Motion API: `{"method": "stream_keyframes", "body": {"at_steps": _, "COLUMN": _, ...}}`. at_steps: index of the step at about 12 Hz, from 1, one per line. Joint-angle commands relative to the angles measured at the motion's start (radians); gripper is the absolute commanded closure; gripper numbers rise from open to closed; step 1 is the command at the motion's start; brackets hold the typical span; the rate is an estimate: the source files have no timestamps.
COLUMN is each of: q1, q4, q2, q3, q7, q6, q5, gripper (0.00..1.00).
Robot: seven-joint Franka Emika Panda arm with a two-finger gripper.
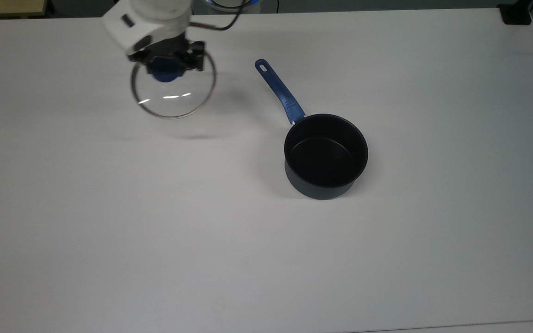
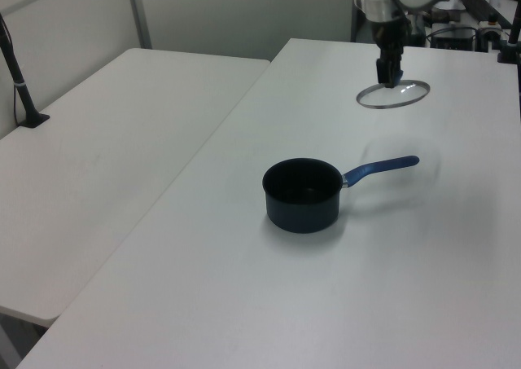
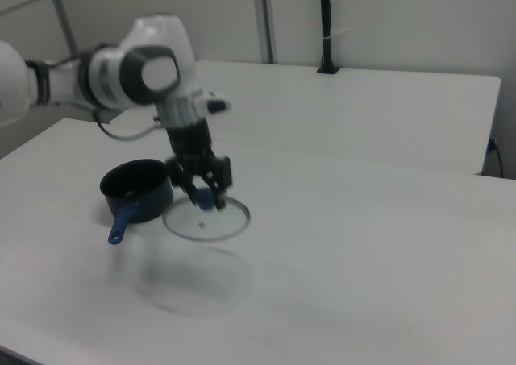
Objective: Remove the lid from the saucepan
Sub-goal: 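Lift the glass lid off the saucepan and carry it aside, then lower the glass lid onto the table beside the saucepan, then open the gripper and raise it away from the lid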
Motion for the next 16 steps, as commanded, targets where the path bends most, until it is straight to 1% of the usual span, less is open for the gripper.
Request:
{"method": "stream_keyframes", "body": {"at_steps": 1, "q1": -0.047, "q4": -0.287, "q2": -0.041, "q3": 0.009, "q7": -0.004, "q6": 0.298, "q5": -0.117, "gripper": 0.47}}
{"method": "stream_keyframes", "body": {"at_steps": 2, "q1": -0.048, "q4": -0.31, "q2": -0.006, "q3": 0.009, "q7": -0.001, "q6": 0.326, "q5": -0.172, "gripper": 0.47}}
{"method": "stream_keyframes", "body": {"at_steps": 3, "q1": -0.048, "q4": -0.309, "q2": 0.016, "q3": 0.009, "q7": 0.028, "q6": 0.332, "q5": -0.213, "gripper": 0.47}}
{"method": "stream_keyframes", "body": {"at_steps": 6, "q1": -0.045, "q4": -0.309, "q2": 0.044, "q3": 0.009, "q7": 0.05, "q6": 0.334, "q5": -0.234, "gripper": 0.47}}
{"method": "stream_keyframes", "body": {"at_steps": 7, "q1": -0.047, "q4": -0.306, "q2": 0.047, "q3": 0.009, "q7": 0.05, "q6": 0.332, "q5": -0.237, "gripper": 0.33}}
{"method": "stream_keyframes", "body": {"at_steps": 8, "q1": -0.047, "q4": -0.3, "q2": 0.047, "q3": 0.009, "q7": 0.056, "q6": 0.328, "q5": -0.232, "gripper": 0.07}}
{"method": "stream_keyframes", "body": {"at_steps": 9, "q1": -0.047, "q4": -0.283, "q2": 0.038, "q3": 0.009, "q7": 0.097, "q6": 0.317, "q5": -0.228, "gripper": 0.0}}
{"method": "stream_keyframes", "body": {"at_steps": 10, "q1": -0.042, "q4": -0.248, "q2": 0.033, "q3": 0.011, "q7": 0.12, "q6": 0.296, "q5": -0.226, "gripper": 0.0}}
{"method": "stream_keyframes", "body": {"at_steps": 11, "q1": -0.041, "q4": -0.178, "q2": 0.016, "q3": 0.011, "q7": 0.12, "q6": 0.229, "q5": -0.214, "gripper": 0.0}}
{"method": "stream_keyframes", "body": {"at_steps": 12, "q1": -0.041, "q4": -0.067, "q2": -0.003, "q3": 0.012, "q7": 0.119, "q6": 0.131, "q5": -0.144, "gripper": 0.0}}
{"method": "stream_keyframes", "body": {"at_steps": 13, "q1": -0.041, "q4": 0.067, "q2": -0.011, "q3": 0.012, "q7": 0.122, "q6": 0.023, "q5": -0.034, "gripper": 0.0}}
{"method": "stream_keyframes", "body": {"at_steps": 14, "q1": -0.044, "q4": 0.158, "q2": -0.034, "q3": 0.012, "q7": 0.122, "q6": -0.063, "q5": 0.051, "gripper": 0.0}}
{"method": "stream_keyframes", "body": {"at_steps": 15, "q1": -0.042, "q4": 0.206, "q2": -0.065, "q3": 0.012, "q7": 0.122, "q6": -0.103, "q5": 0.115, "gripper": 0.0}}
{"method": "stream_keyframes", "body": {"at_steps": 16, "q1": -0.038, "q4": 0.219, "q2": -0.109, "q3": 0.011, "q7": 0.128, "q6": -0.149, "q5": 0.18, "gripper": 0.0}}
